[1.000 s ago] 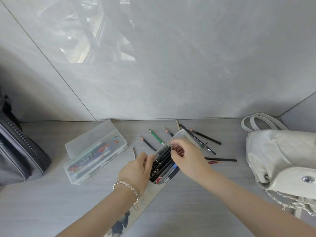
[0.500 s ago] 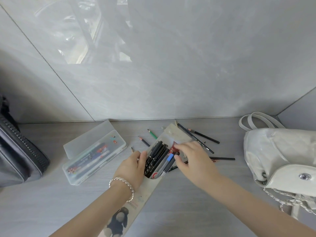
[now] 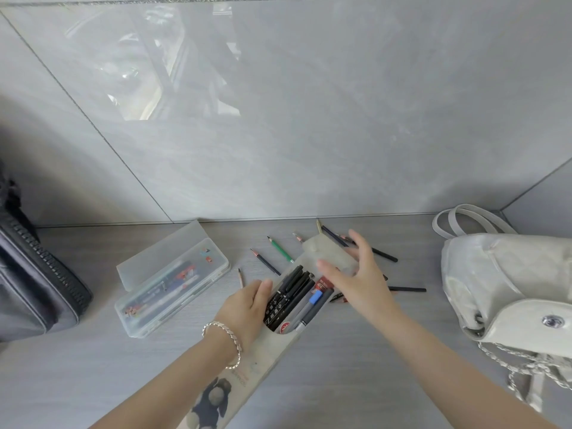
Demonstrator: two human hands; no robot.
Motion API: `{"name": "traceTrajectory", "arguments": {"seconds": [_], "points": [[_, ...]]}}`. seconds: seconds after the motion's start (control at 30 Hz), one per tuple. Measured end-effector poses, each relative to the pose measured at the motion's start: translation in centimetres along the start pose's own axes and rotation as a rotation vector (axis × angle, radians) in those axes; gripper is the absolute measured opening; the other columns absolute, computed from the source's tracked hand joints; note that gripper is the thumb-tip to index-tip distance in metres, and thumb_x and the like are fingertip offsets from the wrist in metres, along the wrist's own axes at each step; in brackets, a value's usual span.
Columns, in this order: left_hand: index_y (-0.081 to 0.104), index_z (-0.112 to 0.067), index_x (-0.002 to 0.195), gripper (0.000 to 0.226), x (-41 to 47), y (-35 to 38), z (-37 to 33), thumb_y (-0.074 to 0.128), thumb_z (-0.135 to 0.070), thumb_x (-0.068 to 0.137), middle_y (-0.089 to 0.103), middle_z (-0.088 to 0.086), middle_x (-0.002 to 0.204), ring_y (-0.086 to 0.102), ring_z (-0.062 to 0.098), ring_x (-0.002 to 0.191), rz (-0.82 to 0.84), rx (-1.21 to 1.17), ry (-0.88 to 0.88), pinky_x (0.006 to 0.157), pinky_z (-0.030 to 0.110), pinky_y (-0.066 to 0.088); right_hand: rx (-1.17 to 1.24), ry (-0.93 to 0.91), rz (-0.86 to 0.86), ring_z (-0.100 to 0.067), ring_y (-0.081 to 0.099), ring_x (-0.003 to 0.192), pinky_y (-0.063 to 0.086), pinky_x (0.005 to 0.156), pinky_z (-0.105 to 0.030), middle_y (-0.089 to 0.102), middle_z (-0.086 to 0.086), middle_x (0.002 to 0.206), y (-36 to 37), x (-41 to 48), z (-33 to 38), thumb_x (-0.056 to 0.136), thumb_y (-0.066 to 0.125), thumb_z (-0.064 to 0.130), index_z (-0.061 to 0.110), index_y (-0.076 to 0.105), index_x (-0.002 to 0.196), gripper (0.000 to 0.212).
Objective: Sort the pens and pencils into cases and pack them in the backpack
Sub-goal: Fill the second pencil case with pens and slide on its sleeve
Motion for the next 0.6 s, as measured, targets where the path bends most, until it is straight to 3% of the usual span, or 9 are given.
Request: {"name": "traceTrajectory", "arguments": {"seconds": [0.1, 0.13, 0.23, 0.3, 0.37, 0.43, 0.47, 0.53, 0.6], "points": [[0.038, -0.016, 0.068, 0.042, 0.4, 0.3, -0.1, 0.025, -0.040, 0.099, 0.045, -0.001, 0.064, 0.043, 0.017, 0.063, 0.011, 0.045, 0.001, 0.063, 0.030, 0.033, 0.169, 0.093, 0.052, -0.009, 0.056, 0.107, 0.051, 0.079, -0.029, 0.058, 0.008, 0.118, 0.5, 0.5, -0.7, 0.086, 0.052, 0.046, 0.042, 0.054, 0.102, 0.017], [0.038, -0.017, 0.068, 0.042, 0.5, 0.3, 0.0, 0.025, -0.040, 0.099, 0.046, -0.001, 0.065, 0.044, 0.018, 0.064, 0.010, 0.050, -0.008, 0.064, 0.030, 0.033, 0.157, 0.092, 0.035, -0.014, 0.060, 0.100, 0.055, 0.071, -0.031, 0.061, 0.001, 0.112, 0.6, 0.5, -1.0, 0.087, 0.048, 0.049, 0.040, 0.056, 0.093, 0.014], [0.043, -0.018, 0.071, 0.041, 0.9, 0.4, -0.4, 0.023, -0.040, 0.100, 0.048, -0.002, 0.066, 0.048, 0.021, 0.071, 0.010, 0.040, -0.026, 0.068, 0.030, 0.033, 0.080, 0.032, -0.011, -0.039, 0.065, 0.080, 0.057, 0.066, -0.052, 0.063, -0.029, 0.084, 1.2, 0.2, -1.6, 0.084, 0.039, 0.063, 0.005, 0.061, 0.079, 0.062], [0.044, -0.019, 0.072, 0.041, 1.1, 0.3, -1.1, 0.022, -0.040, 0.100, 0.048, -0.003, 0.066, 0.049, 0.022, 0.075, 0.007, 0.058, -0.025, 0.070, 0.029, 0.033, 0.115, 0.087, -0.007, -0.041, 0.066, 0.075, 0.057, 0.062, -0.053, 0.064, -0.033, 0.079, 1.7, -0.3, -2.1, 0.092, 0.039, 0.050, -0.010, 0.059, 0.081, 0.064], [0.047, -0.017, 0.078, 0.042, 1.3, 0.1, -2.1, 0.021, -0.041, 0.100, 0.051, -0.002, 0.071, 0.050, 0.023, 0.079, 0.000, 0.074, -0.016, 0.072, 0.029, 0.034, 0.161, 0.117, 0.015, -0.036, 0.068, 0.073, 0.058, 0.061, -0.051, 0.067, -0.029, 0.078, 2.5, -0.8, -2.3, 0.093, 0.038, 0.047, -0.013, 0.059, 0.083, 0.064], [0.049, -0.015, 0.082, 0.042, 1.7, -0.1, -3.1, 0.021, -0.042, 0.100, 0.053, -0.001, 0.074, 0.050, 0.023, 0.081, -0.010, 0.068, 0.008, 0.074, 0.028, 0.034, 0.167, 0.101, 0.042, -0.037, 0.067, 0.075, 0.057, 0.066, -0.052, 0.066, -0.029, 0.077, 3.4, -1.4, -2.2, 0.083, 0.040, 0.066, -0.009, 0.059, 0.080, 0.078], [0.048, -0.015, 0.082, 0.042, 1.8, -0.1, -3.5, 0.020, -0.041, 0.100, 0.052, -0.003, 0.073, 0.050, 0.022, 0.081, -0.013, 0.059, 0.022, 0.074, 0.028, 0.034, 0.178, 0.085, 0.070, -0.036, 0.068, 0.076, 0.058, 0.066, -0.051, 0.067, -0.028, 0.077, 3.9, -1.8, -2.0, 0.081, 0.041, 0.066, -0.006, 0.061, 0.079, 0.075], [0.050, -0.013, 0.087, 0.043, 2.0, -0.1, -4.4, 0.020, -0.041, 0.100, 0.052, -0.003, 0.074, 0.051, 0.023, 0.082, -0.009, 0.034, 0.043, 0.074, 0.029, 0.035, 0.237, 0.062, 0.103, -0.030, 0.069, 0.075, 0.060, 0.062, -0.041, 0.067, -0.023, 0.074, 4.7, -2.4, -1.7, 0.091, 0.043, 0.045, 0.004, 0.064, 0.080, 0.048], [0.051, -0.012, 0.092, 0.044, 2.1, -0.4, -5.0, 0.021, -0.043, 0.099, 0.055, -0.001, 0.080, 0.052, 0.024, 0.085, -0.028, 0.023, 0.057, 0.076, 0.030, 0.037, 0.251, 0.035, 0.087, -0.033, 0.068, 0.077, 0.060, 0.060, -0.038, 0.064, -0.018, 0.070, 4.8, -2.7, -1.5, 0.095, 0.042, 0.032, 0.007, 0.065, 0.079, 0.038]]}}
Point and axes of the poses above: each hand's wrist, its own x-axis towards the middle knuckle, its own y-axis out of the palm, z = x × y, the point moved 7 cm from there along x, towards the middle knuckle
